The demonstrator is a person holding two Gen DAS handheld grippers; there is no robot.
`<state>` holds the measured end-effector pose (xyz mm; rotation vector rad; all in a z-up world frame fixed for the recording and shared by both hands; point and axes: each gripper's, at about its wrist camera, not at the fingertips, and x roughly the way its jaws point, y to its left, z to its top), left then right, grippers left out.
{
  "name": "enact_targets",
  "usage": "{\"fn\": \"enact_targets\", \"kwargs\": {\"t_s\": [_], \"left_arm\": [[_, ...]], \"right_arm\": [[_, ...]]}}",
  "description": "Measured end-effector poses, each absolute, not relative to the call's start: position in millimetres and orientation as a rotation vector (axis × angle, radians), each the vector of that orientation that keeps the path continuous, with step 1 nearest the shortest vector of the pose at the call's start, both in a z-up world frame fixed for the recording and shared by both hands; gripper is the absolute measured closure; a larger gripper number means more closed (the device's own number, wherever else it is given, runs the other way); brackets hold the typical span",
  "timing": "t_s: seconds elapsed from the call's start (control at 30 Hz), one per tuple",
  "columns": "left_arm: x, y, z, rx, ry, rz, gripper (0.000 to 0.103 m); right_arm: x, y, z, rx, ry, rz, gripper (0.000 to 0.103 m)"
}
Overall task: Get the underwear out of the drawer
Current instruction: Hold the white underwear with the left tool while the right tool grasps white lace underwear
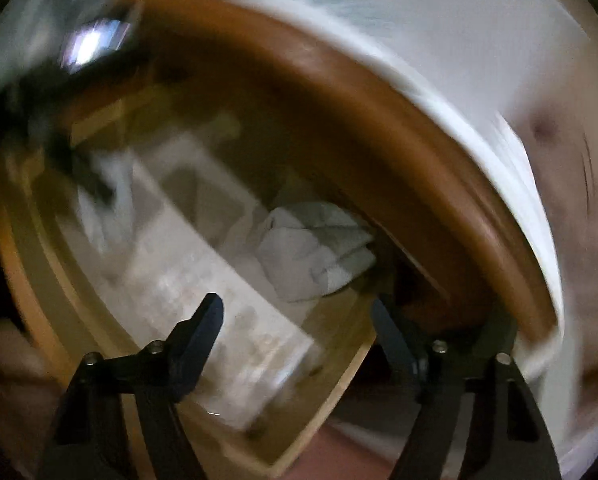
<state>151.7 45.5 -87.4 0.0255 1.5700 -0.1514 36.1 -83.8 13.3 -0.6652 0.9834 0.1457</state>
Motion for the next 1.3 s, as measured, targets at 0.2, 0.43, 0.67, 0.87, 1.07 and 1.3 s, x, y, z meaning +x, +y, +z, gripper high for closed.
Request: {"fn": "enact_targets", "kwargs": {"t_s": [0.2,0.43,0.67,0.87,1.07,1.3], "left_arm": [[132,51,-92,-0.013,1.568,-0.154,0.058],[128,60,-90,-0.059,1.586,-0.175,0.058],[120,60,-80,-0.089,1.591,-0.188,0.058],[119,55,-83,-0.106,1.594,-0.219,0.059],[118,56,-77,-0.127,1.587,-0.235,0.059],[119,61,-69,-0.156,1.577,-0.247,0.059]], "right_arm": [[45,-52,-50,-1.253,1.019,0.214,0.036],[51,-49,-96,-1.743,1.021,0.376,0.021],[49,-49,-125,-2.174,1.002,0.525,0.005],[55,-54,-148,-2.378,1.183,0.534,0.002],[66,-63,-164,-2.534,1.27,0.486,0.002],[73,-48,-176,-2.584,1.258,0.445,0.001]]}}
